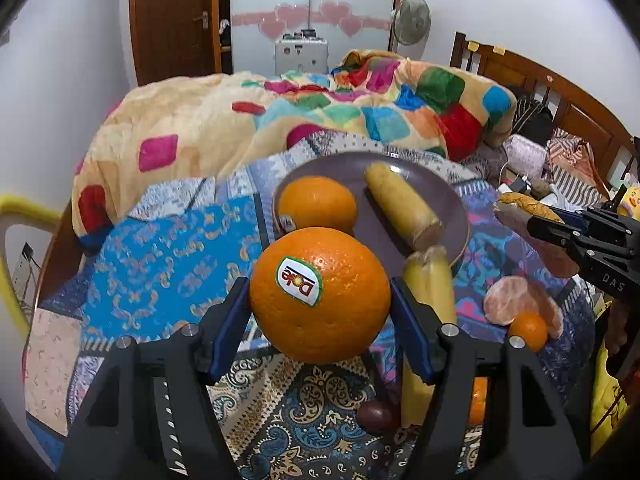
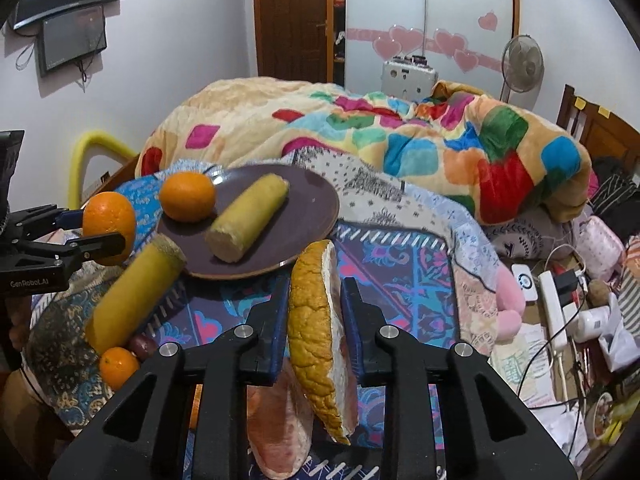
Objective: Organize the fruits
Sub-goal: 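Grasp and lift the Dole-stickered orange with left while right carries the pomelo segment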
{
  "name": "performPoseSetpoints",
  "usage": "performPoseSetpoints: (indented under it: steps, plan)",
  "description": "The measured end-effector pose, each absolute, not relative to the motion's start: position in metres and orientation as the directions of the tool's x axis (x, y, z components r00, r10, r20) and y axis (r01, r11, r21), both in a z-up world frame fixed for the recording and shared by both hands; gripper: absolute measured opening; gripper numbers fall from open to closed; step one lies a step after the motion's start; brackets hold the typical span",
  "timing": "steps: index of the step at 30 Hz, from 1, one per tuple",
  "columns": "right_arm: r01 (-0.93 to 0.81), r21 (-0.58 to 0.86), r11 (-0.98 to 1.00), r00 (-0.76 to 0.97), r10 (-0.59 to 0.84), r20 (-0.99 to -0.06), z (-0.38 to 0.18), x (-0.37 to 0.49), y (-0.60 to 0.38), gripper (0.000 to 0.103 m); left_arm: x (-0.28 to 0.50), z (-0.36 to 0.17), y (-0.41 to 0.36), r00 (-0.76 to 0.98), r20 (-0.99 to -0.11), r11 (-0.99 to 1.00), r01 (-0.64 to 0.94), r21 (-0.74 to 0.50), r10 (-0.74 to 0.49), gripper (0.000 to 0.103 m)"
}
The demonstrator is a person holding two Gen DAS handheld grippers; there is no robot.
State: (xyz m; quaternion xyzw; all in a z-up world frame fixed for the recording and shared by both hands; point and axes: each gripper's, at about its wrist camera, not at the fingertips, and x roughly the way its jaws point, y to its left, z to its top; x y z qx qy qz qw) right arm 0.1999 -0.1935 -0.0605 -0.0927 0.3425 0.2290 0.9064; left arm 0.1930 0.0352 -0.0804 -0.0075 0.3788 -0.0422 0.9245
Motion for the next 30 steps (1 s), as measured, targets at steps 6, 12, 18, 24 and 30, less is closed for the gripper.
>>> performPoseSetpoints:
  steps: [6,12,18,24,30]
  plan:
    - [-0.482,-0.018,0.876,0.694,0.369,-0.619,-0.040,0.200,-0.191,0.023,0.197,-0.061,0.033,0.743,-0.664,0.997,0.072,-0.042,-0.081,0.068]
    - [-0.488,-0.026,0.873,0.723,0.388,-0.572,-0.023,0.205,-0.185,0.023,0.211,-0.045,0.027,0.764,-0.640,0.996,0.077,-0.033,-0.080,0.068]
    - [-0.496,-0.041,0.867,0.736,0.395,-0.549,-0.018,0.215,-0.175,0.023,0.230,-0.036,0.025,0.773,-0.632,0.998,0.062,-0.025,-0.064,0.068]
    - [-0.512,-0.042,0.858,0.730,0.409,-0.548,-0.021,0.225,-0.164,0.023,0.256,-0.035,0.026,0.760,-0.648,0.999,0.037,-0.010,-0.035,0.068]
    - [-0.515,-0.024,0.857,0.719,0.416,-0.556,-0.027,0.244,-0.159,0.022,0.277,-0.035,0.022,0.759,-0.651,0.999,0.033,0.010,-0.018,0.068]
